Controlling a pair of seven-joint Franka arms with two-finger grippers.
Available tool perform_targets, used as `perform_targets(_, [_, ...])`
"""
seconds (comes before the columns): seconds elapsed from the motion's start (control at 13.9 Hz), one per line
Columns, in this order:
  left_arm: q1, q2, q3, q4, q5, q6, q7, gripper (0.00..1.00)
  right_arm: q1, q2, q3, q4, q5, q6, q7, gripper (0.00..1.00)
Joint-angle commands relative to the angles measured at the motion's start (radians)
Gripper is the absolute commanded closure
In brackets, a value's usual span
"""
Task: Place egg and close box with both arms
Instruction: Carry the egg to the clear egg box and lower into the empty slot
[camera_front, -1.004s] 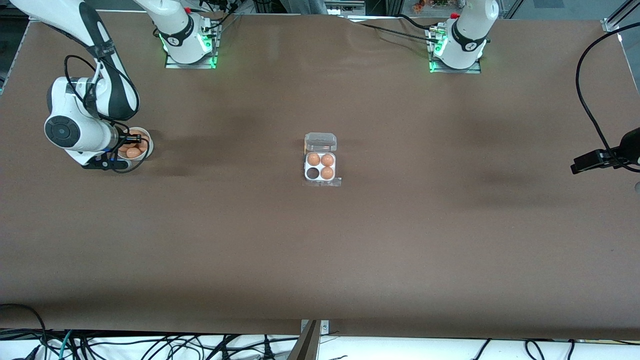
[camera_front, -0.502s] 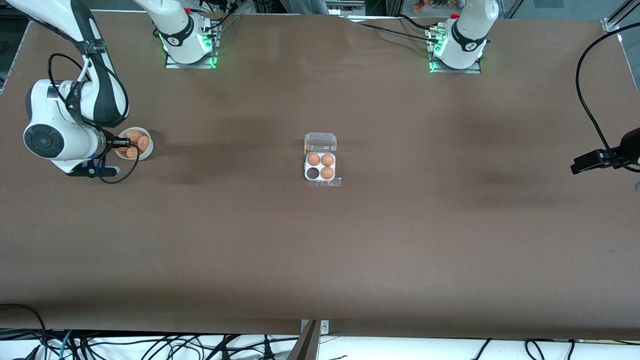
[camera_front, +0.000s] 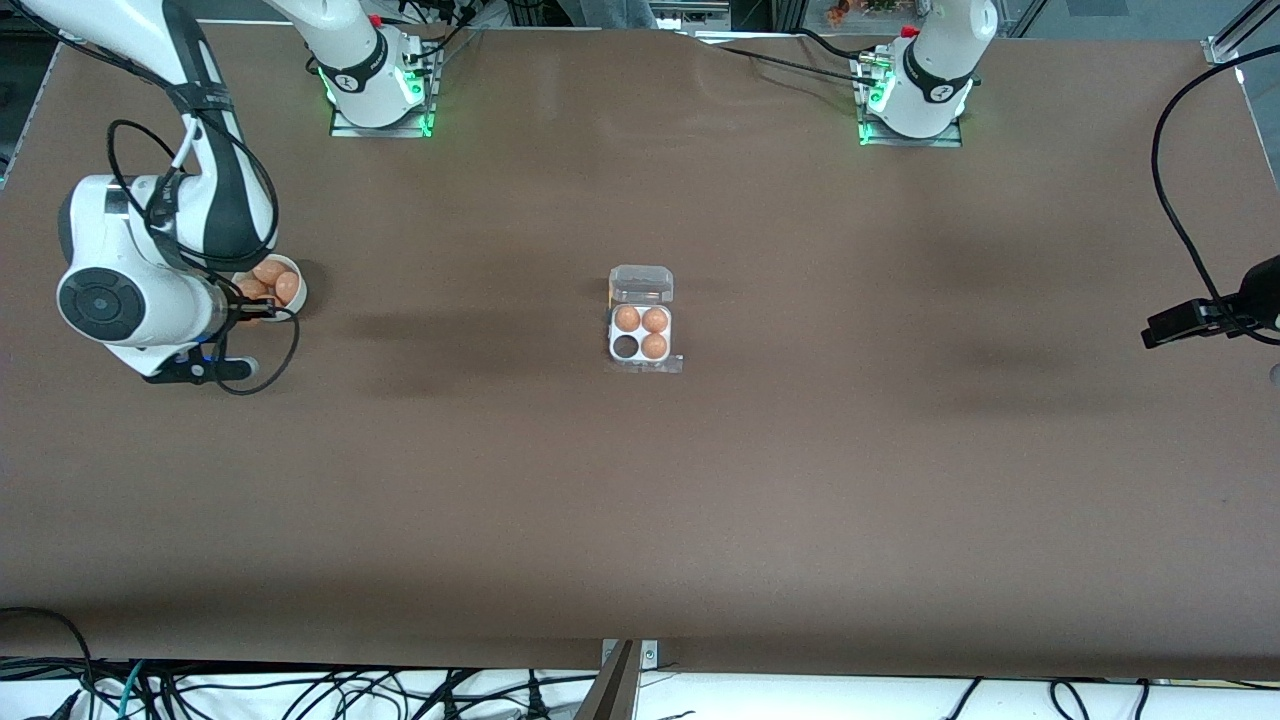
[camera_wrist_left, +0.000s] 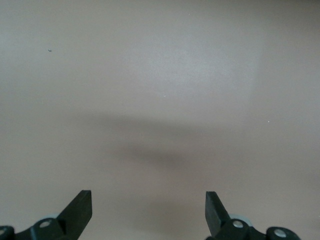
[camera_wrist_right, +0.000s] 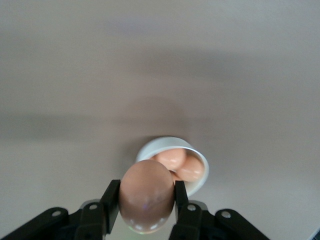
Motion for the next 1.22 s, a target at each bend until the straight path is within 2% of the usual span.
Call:
perform_targets(0.0, [0.007, 0.014, -0.006, 0.031, -0.017, -0.01, -0.002, 0.0, 0.088, 0.035, -0.002, 0.092, 0.052, -0.053, 0.075, 0.72])
perform_targets(0.22, [0.007, 0.014, -0.006, 0.031, -0.017, -0.01, -0.002, 0.0, 0.232, 0.072, -0.002, 0.172, 0.092, -0.056, 0.258, 0.72])
perform_targets(0.43, [0.007, 0.014, -0.006, 0.031, -0.017, -0.01, -0.002, 0.0, 0.328, 0.138, -0.002, 0.267, 0.247, -0.063, 0.394, 0.72])
perform_targets(0.65, [0.007, 0.014, -0.006, 0.031, -0.015, -0.01, -0.002, 0.0, 0.429, 0.218, -0.002, 0.362, 0.36, -0.049, 0.59, 0.72])
perform_targets(0.86, [0.007, 0.014, -0.007, 0.032, -0.015, -0.01, -0.002, 0.0, 0.47, 0.307, 0.006, 0.489, 0.379, -0.044, 0.663, 0.72])
perform_targets(1.08, [0.006, 0.014, -0.007, 0.034, -0.015, -0.013, -0.004, 0.0, 0.484, 0.37, 0.047, 0.543, 0.488, 0.031, 0.695, 0.72])
perform_targets(1.15, [0.003, 0.014, -0.007, 0.034, -0.015, -0.013, -0.004, 0.0, 0.496, 0.382, 0.05, 0.545, 0.494, 0.063, 0.706, 0.72])
